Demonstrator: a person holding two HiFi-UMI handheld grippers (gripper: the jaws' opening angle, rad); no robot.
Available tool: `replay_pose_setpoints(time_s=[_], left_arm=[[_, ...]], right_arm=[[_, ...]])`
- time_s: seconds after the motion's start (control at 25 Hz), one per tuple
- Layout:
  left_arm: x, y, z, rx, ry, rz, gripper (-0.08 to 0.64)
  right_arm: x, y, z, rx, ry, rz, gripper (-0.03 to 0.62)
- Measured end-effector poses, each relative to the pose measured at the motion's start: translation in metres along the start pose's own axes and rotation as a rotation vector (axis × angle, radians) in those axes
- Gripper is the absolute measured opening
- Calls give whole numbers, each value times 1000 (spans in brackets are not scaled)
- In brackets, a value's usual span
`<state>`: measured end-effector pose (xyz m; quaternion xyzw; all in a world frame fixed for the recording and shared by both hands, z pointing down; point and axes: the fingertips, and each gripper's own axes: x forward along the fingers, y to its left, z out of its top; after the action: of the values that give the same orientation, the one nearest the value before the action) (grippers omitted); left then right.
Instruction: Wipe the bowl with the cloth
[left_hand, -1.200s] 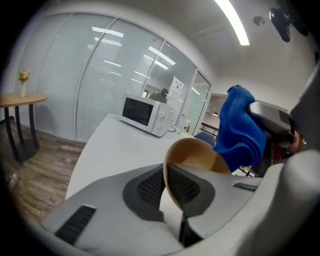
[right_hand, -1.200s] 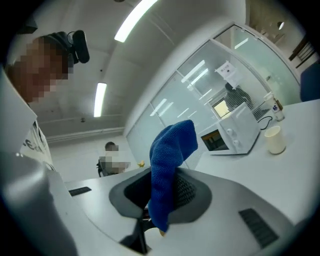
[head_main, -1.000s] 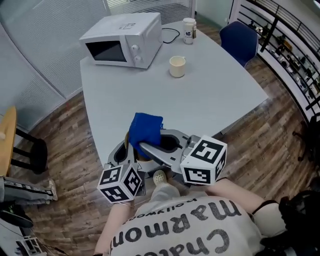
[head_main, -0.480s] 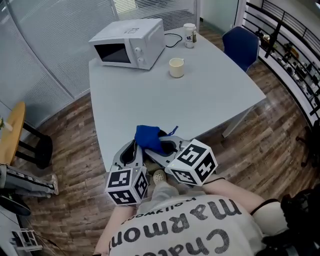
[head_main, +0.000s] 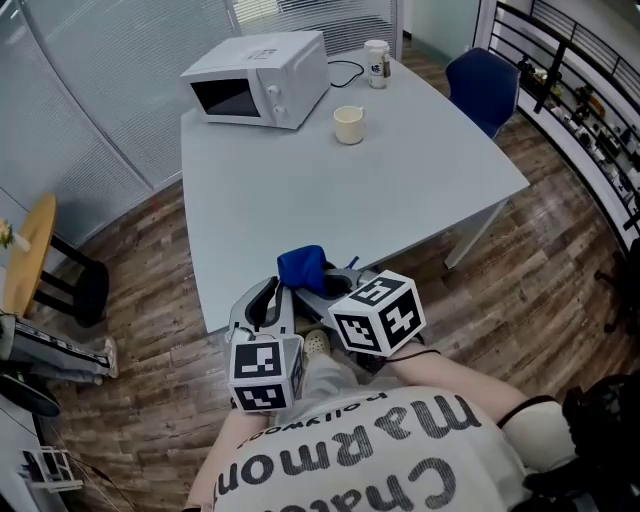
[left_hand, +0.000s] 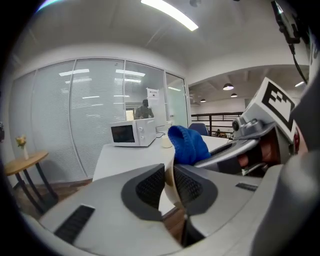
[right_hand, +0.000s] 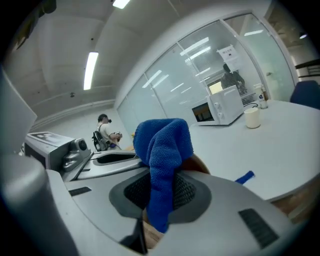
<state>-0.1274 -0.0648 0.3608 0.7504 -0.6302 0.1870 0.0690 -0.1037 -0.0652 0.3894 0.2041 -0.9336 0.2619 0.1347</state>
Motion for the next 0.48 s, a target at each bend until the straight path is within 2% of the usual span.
replay_pose_setpoints(time_s=[0.32, 0.48], left_arm=[[1, -18, 12, 61, -51, 19, 69], [3, -23, 22, 85, -83, 41, 69]], right_arm=[[-13, -18, 9, 199, -125, -38, 64], [-21, -26, 17, 265, -188, -36, 64]])
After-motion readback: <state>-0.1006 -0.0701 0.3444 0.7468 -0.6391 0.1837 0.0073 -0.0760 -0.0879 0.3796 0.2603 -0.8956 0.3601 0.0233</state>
